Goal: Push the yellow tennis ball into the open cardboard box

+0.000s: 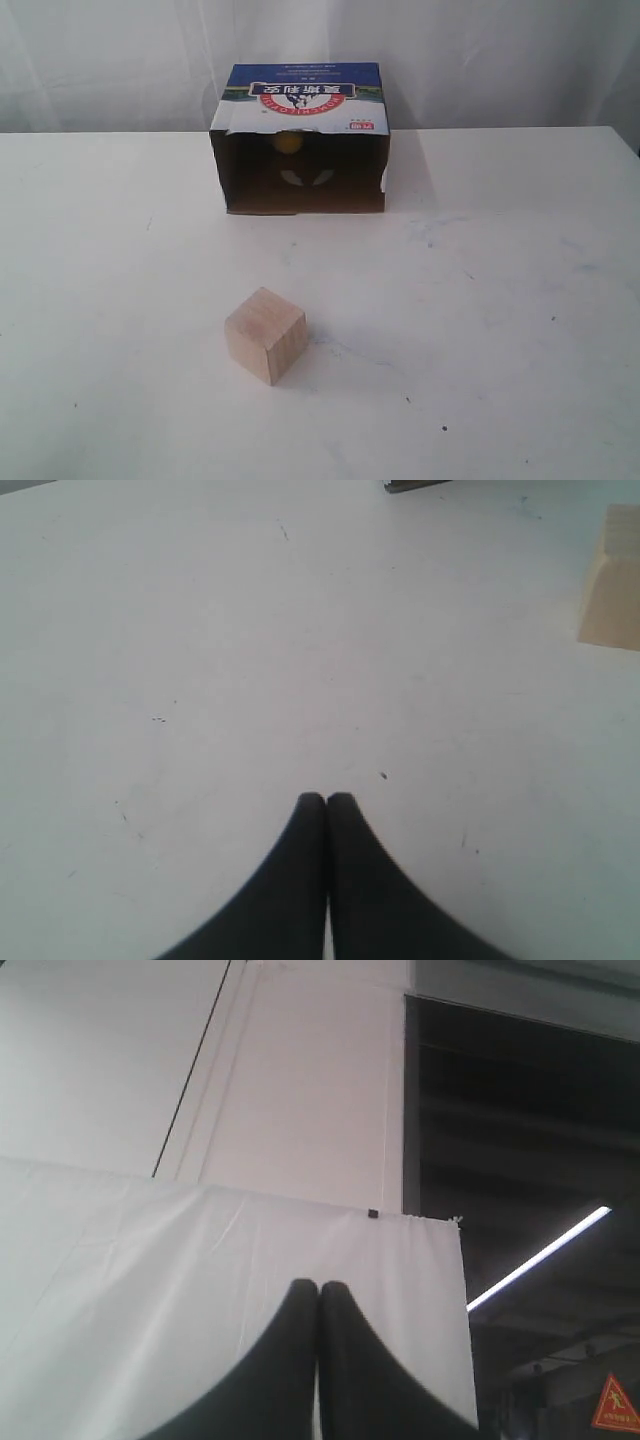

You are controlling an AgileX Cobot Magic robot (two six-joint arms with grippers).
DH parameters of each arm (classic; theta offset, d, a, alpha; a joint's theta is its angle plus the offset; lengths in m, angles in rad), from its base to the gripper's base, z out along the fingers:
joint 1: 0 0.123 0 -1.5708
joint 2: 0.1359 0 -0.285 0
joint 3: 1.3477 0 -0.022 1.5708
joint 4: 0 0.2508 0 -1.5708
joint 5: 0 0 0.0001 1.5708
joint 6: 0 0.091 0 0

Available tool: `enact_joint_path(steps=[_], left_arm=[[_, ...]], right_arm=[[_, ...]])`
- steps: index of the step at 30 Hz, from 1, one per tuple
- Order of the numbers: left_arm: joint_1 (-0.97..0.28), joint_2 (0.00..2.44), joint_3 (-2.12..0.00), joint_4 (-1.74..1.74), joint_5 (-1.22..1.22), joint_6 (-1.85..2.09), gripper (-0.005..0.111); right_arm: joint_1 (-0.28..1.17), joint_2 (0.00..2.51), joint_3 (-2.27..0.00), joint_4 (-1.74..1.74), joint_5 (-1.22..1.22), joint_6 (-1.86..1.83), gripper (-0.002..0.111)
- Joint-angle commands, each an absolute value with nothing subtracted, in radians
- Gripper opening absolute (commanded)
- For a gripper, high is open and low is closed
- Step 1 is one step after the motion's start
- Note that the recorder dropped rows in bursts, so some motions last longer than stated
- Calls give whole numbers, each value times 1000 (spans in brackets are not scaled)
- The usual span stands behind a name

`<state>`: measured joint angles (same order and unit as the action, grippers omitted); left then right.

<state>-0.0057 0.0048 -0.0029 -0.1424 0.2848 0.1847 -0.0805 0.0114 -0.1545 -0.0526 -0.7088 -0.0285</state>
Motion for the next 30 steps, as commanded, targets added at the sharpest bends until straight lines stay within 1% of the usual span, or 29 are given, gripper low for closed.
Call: enact_joint_path(steps=[1, 5, 7, 16, 18, 25, 30], left_arm=[[-12, 0, 0, -150, 280, 184, 0], [-12, 0, 0, -150, 284, 184, 0], [-12, 0, 0, -150, 284, 184, 0], [-12, 0, 0, -150, 284, 184, 0], [-12, 0, 0, -150, 284, 184, 0], [-12, 0, 0, -150, 284, 184, 0], [-12, 0, 0, -150, 284, 184, 0]], right_arm=[[-66, 0, -60, -67, -714, -48, 0], [-9, 0, 0, -73, -642, -48, 0], [14, 0, 0, -65, -448, -44, 0], [25, 0, 0, 30, 161, -40, 0], [25, 0, 0, 30, 334, -40, 0], [2, 0, 0, 52, 351, -45, 0], [0, 0, 0, 52, 346, -149, 0]])
